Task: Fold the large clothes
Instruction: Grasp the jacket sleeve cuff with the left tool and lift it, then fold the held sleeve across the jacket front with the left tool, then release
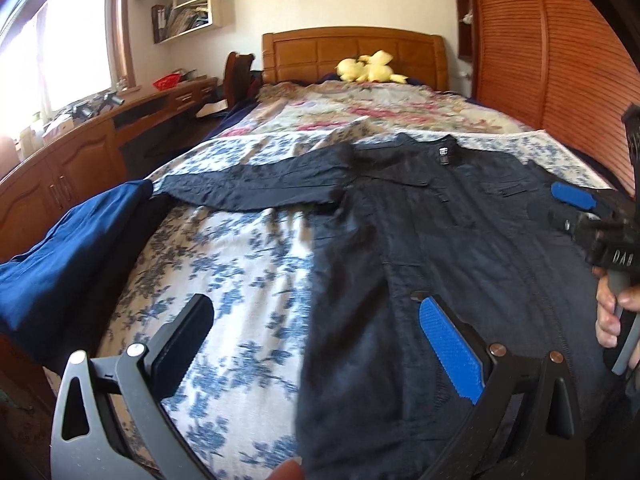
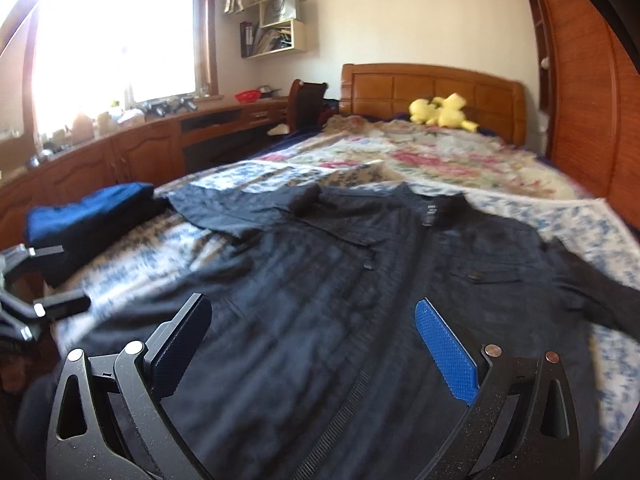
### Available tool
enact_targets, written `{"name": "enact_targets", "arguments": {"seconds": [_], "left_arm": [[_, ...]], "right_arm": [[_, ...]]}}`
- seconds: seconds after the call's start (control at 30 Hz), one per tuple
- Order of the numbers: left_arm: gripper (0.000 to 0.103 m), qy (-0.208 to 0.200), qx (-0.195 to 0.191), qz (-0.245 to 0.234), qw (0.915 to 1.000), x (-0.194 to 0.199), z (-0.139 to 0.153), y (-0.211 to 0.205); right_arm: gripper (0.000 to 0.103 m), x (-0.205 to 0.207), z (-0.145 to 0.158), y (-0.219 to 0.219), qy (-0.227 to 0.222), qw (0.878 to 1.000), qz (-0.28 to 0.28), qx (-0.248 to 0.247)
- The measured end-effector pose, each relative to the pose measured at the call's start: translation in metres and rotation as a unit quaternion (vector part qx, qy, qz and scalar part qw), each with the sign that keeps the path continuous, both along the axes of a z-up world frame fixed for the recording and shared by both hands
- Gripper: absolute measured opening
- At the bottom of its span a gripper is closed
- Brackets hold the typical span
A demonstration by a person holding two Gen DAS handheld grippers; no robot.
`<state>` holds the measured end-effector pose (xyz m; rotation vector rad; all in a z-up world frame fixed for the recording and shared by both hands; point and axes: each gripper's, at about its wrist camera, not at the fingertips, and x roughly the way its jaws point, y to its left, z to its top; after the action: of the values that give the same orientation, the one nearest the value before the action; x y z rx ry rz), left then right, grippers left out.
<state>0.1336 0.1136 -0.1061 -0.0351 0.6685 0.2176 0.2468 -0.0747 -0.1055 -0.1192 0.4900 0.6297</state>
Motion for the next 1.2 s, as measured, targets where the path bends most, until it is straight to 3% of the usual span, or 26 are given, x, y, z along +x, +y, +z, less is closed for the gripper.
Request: {"name": "enact_targets", "arguments": {"seconds": [0.3,0.47,0.77,0.87,1.0,1.2], "left_arm": [[0.103,0.034,-0.006,0.030,0.9990,0.031,-0.012,0.049],[0.103,0.044,-0.025,0.029,0.9983,0.064,-0.019,0.080],[0.102,0.033,-0.081,0.023,0.9959,0.137,-0.032,0.136],[0.096,0.044,-0.089,0.028,0.9946,0.162,-0.039,0.154],[0.081,0.058,-0.114,0.038,0.9911,0.191,-0.051,0.177],[0.071,0.083,-0.163,0.091,0.9790,0.223,-0.072,0.218]], "right_arm": [[0.103,0.046,-0.021,0.052,0.011,0.999,0.041,-0.032],[0.103,0.056,-0.051,0.059,0.047,0.996,0.053,-0.053],[0.103,0.059,-0.061,0.062,0.056,0.995,0.051,-0.066],[0.103,0.059,-0.063,0.065,0.058,0.995,0.052,-0.069],[0.103,0.062,-0.067,0.066,0.069,0.994,0.054,-0.070],[0.103,0.064,-0.070,0.066,0.075,0.993,0.057,-0.071]]}}
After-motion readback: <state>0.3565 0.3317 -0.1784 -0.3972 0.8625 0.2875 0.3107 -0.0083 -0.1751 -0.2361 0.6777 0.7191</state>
